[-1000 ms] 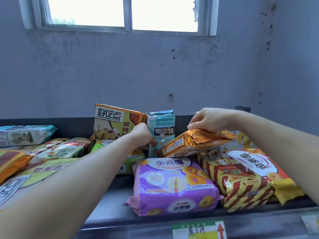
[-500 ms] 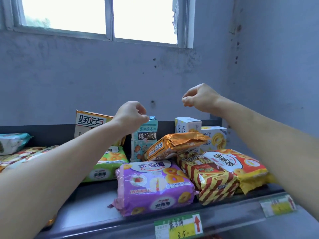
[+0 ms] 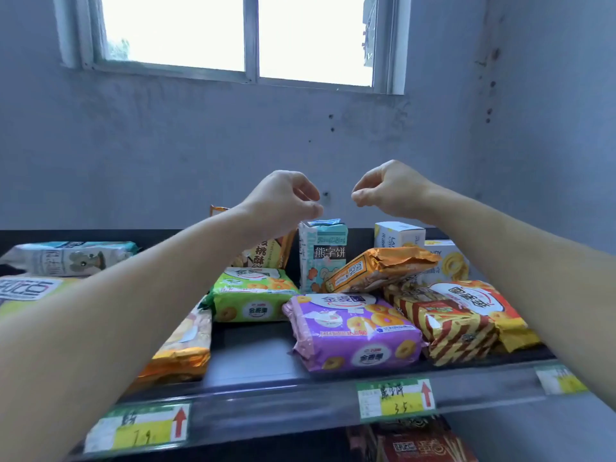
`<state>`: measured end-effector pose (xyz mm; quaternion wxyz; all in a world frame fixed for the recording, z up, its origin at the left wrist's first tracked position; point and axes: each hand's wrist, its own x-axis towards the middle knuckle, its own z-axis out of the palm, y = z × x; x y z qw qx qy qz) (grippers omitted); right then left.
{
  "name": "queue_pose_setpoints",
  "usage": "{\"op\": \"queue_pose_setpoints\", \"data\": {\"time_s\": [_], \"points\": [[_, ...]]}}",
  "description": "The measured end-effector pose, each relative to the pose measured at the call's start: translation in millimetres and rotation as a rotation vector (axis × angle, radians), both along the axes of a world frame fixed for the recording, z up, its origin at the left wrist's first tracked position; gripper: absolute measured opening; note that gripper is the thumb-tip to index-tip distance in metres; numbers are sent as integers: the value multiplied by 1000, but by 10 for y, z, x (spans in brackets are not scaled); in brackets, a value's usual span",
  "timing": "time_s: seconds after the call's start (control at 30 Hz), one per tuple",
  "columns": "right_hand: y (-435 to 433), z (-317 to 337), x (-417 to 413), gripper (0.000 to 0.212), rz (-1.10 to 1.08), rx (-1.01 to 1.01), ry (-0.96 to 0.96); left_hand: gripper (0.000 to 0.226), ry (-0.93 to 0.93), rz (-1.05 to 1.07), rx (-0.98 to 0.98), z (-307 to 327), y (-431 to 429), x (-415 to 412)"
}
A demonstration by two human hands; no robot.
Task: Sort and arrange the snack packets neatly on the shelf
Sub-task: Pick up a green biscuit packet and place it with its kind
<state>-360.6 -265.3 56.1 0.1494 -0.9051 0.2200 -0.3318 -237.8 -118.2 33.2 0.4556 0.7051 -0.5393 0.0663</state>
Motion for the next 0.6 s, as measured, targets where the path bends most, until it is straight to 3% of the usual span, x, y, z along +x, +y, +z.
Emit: {"op": "queue_pose_setpoints", "data": {"time_s": [0.6], "points": [[2021,-297,1590,24,293,-32,88,16,217,380,-45,-106,2667,1061]]}}
